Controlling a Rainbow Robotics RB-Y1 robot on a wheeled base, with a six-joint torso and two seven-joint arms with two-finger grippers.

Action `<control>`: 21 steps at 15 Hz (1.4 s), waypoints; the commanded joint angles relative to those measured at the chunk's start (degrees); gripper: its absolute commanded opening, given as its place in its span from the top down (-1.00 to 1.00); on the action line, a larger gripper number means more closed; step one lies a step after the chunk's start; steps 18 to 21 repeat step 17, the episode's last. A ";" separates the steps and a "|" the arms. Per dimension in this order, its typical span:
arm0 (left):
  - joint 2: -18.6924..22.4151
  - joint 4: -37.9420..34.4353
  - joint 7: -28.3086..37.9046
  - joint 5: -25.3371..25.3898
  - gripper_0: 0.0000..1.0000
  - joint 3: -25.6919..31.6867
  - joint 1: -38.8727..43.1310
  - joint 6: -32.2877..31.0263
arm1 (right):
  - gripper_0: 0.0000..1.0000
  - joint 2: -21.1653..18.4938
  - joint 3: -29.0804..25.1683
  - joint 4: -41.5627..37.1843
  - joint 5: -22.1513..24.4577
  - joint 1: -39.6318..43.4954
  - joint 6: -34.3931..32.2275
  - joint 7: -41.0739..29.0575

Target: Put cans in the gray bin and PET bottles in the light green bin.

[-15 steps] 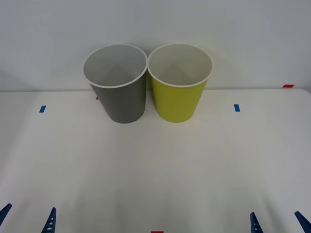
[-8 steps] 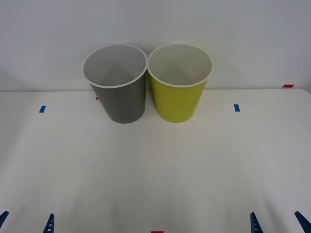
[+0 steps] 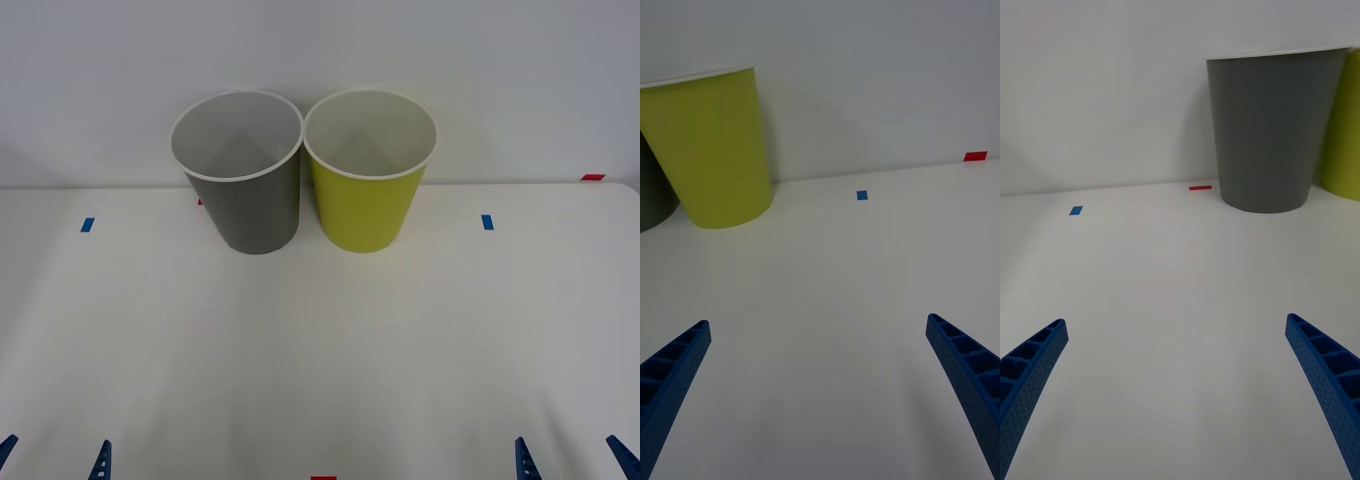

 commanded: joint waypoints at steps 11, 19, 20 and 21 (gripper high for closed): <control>0.00 0.00 0.00 0.02 -1.00 0.01 0.00 0.01 | -1.00 0.00 0.00 0.00 0.00 0.00 0.00 0.00; 0.00 0.00 0.00 0.02 -1.00 0.01 0.00 0.01 | -1.00 0.00 0.00 0.00 0.00 0.00 0.00 0.00; 0.00 0.00 0.00 0.02 -1.00 0.01 0.00 0.01 | -1.00 0.00 0.00 0.00 0.00 0.00 0.00 0.00; 0.00 0.00 0.00 0.02 -1.00 0.01 0.00 0.01 | -1.00 0.00 0.00 0.00 0.00 0.00 0.00 0.00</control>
